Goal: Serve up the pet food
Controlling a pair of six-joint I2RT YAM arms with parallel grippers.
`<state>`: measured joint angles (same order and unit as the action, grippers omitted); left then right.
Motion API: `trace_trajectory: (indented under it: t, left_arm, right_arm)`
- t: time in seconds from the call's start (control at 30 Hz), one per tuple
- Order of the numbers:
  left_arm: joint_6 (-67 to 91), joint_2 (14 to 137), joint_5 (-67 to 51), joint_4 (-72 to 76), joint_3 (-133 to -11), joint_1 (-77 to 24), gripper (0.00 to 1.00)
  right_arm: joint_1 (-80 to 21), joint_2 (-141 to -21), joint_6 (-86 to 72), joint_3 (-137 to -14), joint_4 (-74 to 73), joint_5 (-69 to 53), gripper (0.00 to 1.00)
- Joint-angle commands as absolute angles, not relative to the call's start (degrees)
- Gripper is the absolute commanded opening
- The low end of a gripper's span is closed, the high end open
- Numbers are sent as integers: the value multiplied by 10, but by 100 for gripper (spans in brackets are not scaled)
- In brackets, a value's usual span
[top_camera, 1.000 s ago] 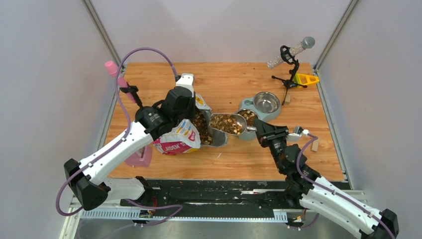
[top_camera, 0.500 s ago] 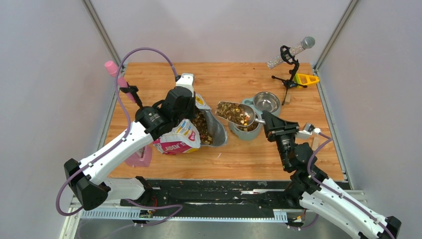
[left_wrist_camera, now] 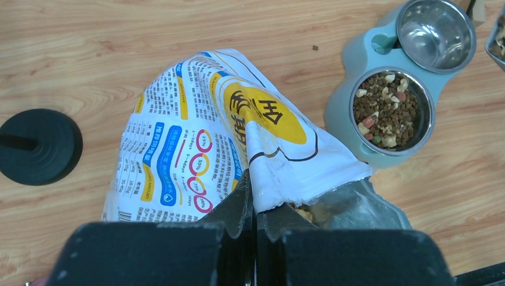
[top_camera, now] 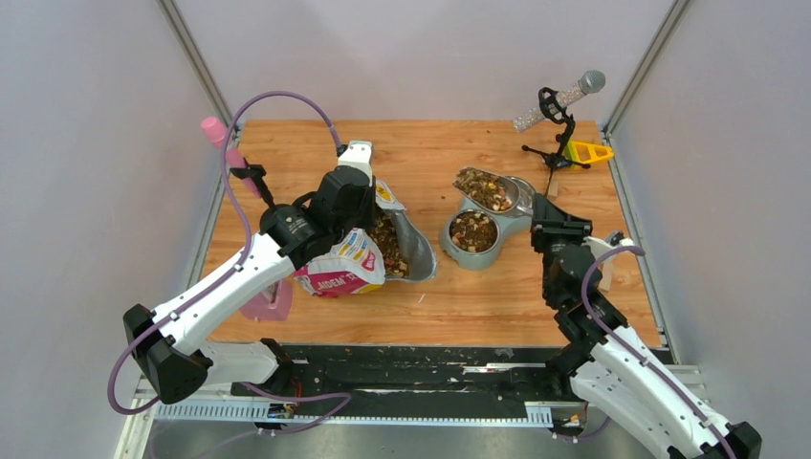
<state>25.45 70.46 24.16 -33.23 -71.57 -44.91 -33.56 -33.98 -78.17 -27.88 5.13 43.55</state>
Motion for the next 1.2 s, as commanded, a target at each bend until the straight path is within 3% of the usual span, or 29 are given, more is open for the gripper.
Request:
trace_trajectory:
  t: [0.0,0.6,1.17]
  left_arm:
    - [265,678,267,-246,-738,-450,0]
    - [258,686,277,-243,-737,-450,0]
    - [251,685,305,-249,-740,-450,0]
  right_arm:
    - [-276,-353,-817,-287,88,427,0]
    - [-89,-424,-797,-245,109,390,0]
    - [-61,-600,-635,-296,198,434,0]
